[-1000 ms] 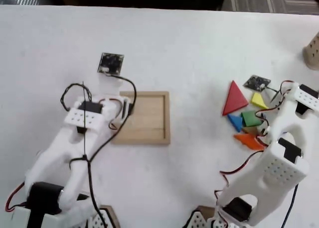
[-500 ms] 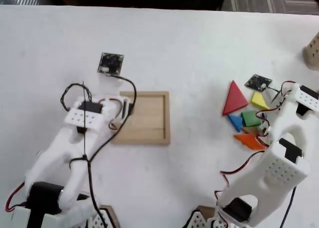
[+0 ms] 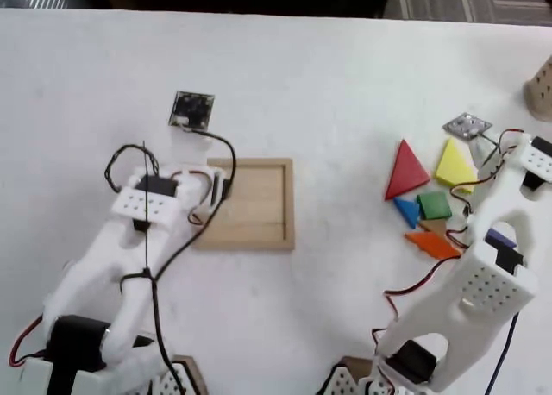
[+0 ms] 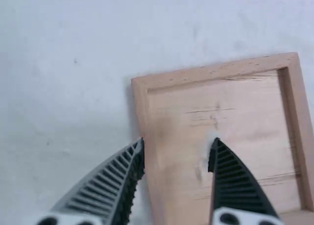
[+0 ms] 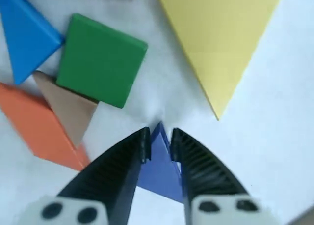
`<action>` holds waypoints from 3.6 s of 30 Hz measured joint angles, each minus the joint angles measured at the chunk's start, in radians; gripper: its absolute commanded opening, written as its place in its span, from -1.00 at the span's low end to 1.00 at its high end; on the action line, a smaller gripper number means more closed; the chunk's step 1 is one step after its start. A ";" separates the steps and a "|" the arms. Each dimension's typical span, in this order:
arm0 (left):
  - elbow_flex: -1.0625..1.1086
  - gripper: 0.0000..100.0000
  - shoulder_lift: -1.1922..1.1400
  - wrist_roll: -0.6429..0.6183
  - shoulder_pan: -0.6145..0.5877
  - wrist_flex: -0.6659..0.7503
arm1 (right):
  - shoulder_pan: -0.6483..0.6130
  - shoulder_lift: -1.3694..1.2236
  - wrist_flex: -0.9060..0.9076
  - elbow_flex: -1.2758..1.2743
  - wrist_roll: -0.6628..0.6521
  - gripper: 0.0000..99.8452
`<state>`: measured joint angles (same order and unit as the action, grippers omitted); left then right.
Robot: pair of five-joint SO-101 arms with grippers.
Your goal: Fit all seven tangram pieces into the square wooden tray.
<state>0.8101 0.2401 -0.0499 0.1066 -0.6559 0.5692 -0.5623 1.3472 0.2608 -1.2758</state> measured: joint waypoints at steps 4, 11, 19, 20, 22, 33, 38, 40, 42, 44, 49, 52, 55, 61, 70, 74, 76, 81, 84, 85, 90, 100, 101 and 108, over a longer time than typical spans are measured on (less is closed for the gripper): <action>0.000 -0.57 0.000 0.000 0.000 0.000 | 0.002 0.000 0.152 0.124 0.000 -0.29; 0.000 -0.57 0.000 0.000 0.000 0.000 | 0.068 0.000 0.333 0.176 -0.215 -0.38; 0.000 -0.57 0.000 0.000 0.000 0.000 | 0.160 0.000 0.227 -0.002 -0.330 -0.43; 0.000 -0.57 0.000 0.000 0.000 0.000 | 0.161 0.000 0.222 -0.015 -0.333 -0.43; 0.000 -0.57 0.000 0.000 0.000 0.000 | 0.161 0.000 0.219 -0.028 -0.334 -0.43; 0.000 -0.57 0.000 0.000 0.000 0.000 | 0.175 0.060 0.204 -0.121 -0.339 -0.43; 0.000 -0.57 0.000 0.000 0.000 0.021 | 0.169 0.229 0.103 -0.296 -0.304 -0.43; 0.000 -0.57 0.000 0.000 0.000 0.025 | 0.172 0.285 0.003 -0.377 -0.250 -0.43; 0.000 -0.57 0.000 0.000 0.000 0.026 | 0.170 0.319 -0.100 -0.453 -0.204 -0.43; 0.000 -0.57 0.000 0.000 0.000 0.026 | 0.161 0.328 -0.193 -0.511 -0.172 -0.43; 0.000 -0.57 0.000 0.000 0.000 0.026 | 0.141 0.334 -0.307 -0.592 -0.149 -0.43; 0.000 -0.57 0.000 0.000 0.000 0.026 | 0.123 0.334 -0.311 -0.600 -0.144 -0.43; 0.000 -0.57 0.000 0.000 0.000 0.026 | 0.110 0.334 -0.313 -0.600 -0.106 -0.43; 0.000 -0.57 0.000 0.000 0.000 0.026 | 0.098 0.334 -0.316 -0.600 -0.087 -0.43; 0.000 -0.57 0.000 0.049 0.000 0.026 | 0.098 0.270 -0.370 -0.598 -0.087 -0.52; 0.000 -0.57 0.000 0.051 0.000 0.026 | 0.100 0.270 -0.370 -0.597 -0.087 -0.80; 0.000 -0.57 0.000 0.051 0.000 0.026 | 0.103 0.272 -0.374 -0.595 -0.087 -0.91; 0.000 -0.57 0.000 0.051 0.000 0.026 | 0.104 0.270 -0.390 -0.583 -0.086 -0.95; 0.000 -0.57 0.000 0.051 0.000 0.026 | 0.104 0.270 -0.390 -0.583 -0.083 -0.95; 0.000 -0.57 0.000 0.051 0.000 0.026 | 0.104 0.270 -0.390 -0.583 -0.083 -0.95; 0.000 -0.57 0.000 0.051 0.000 0.026 | 0.104 0.313 -0.364 -0.595 -0.038 -0.95; 0.000 -0.57 0.000 0.051 0.000 0.026 | 0.071 0.615 -0.089 -0.598 0.103 -0.95; 0.000 -0.57 0.000 0.051 -0.002 0.026 | 0.055 0.635 -0.060 -0.598 0.121 -0.95; -0.028 -0.57 0.000 0.051 -0.094 0.003 | -0.178 0.675 0.051 -0.598 0.350 -0.95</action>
<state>0.7825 0.2401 0.0008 0.0130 -0.6529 0.3913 0.1128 1.3978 -0.3376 -0.9260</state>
